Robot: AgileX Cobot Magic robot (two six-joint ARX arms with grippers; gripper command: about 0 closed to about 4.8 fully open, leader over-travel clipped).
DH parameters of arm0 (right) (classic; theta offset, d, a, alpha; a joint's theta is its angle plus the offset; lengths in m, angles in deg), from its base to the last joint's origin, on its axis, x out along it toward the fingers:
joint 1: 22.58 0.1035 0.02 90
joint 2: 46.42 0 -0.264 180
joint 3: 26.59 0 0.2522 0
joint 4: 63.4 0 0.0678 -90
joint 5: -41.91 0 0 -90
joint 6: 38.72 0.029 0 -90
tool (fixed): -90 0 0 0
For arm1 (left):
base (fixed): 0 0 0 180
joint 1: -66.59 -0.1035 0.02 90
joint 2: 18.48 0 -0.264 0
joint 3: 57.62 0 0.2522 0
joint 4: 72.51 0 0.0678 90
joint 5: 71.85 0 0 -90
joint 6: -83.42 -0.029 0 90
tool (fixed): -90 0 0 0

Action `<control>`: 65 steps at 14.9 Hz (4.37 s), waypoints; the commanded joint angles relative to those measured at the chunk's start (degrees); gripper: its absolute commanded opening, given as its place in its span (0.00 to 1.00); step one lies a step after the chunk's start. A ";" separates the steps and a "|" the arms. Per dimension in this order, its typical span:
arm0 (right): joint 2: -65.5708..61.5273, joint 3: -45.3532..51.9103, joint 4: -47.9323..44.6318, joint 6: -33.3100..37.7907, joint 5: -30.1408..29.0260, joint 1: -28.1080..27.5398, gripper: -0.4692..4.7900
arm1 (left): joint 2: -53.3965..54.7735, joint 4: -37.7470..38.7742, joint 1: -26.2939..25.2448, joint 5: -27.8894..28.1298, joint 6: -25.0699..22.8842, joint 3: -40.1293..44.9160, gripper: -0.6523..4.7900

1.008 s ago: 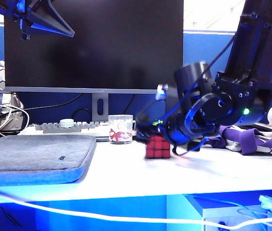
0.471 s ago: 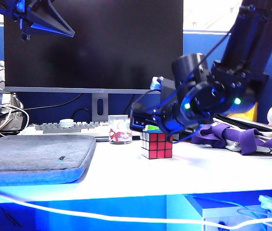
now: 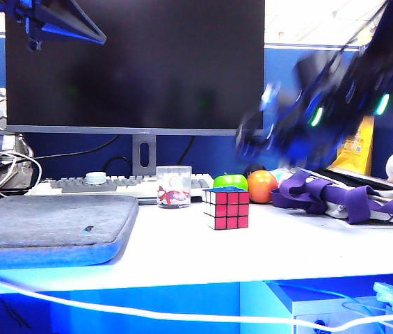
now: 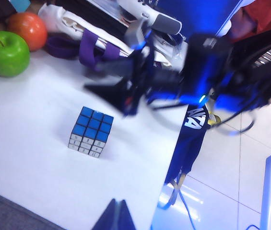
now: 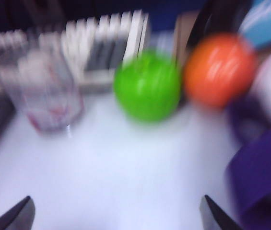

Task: Rotate the Rubik's Cube so that its red face is facing towards you.

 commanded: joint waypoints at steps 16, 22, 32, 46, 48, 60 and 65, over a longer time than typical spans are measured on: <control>102.29 37.77 42.86 -6.93 7.78 8.52 0.08 | -68.57 0.44 -0.13 29.11 10.80 28.20 0.11; 103.60 49.33 41.83 -1.55 1.16 8.52 0.08 | -83.58 0.85 -0.15 34.03 16.57 43.17 0.11; 103.65 58.75 42.56 -0.96 -1.27 8.50 0.08 | -87.52 -2.38 -0.13 35.19 27.10 51.71 0.11; 103.67 58.75 35.21 -0.85 -1.14 8.46 0.08 | -87.49 -30.88 -0.13 35.45 34.62 69.81 0.11; 103.67 58.75 35.65 -0.83 3.93 8.46 0.08 | -87.49 -31.28 -0.13 38.66 34.47 70.36 0.11; 104.00 58.75 42.18 -0.81 4.39 8.48 0.08 | -88.15 -31.30 -0.13 45.64 34.47 73.37 0.12; 111.06 58.75 40.17 -0.81 4.39 8.33 0.08 | -89.92 -41.81 -0.17 45.62 34.45 79.52 0.12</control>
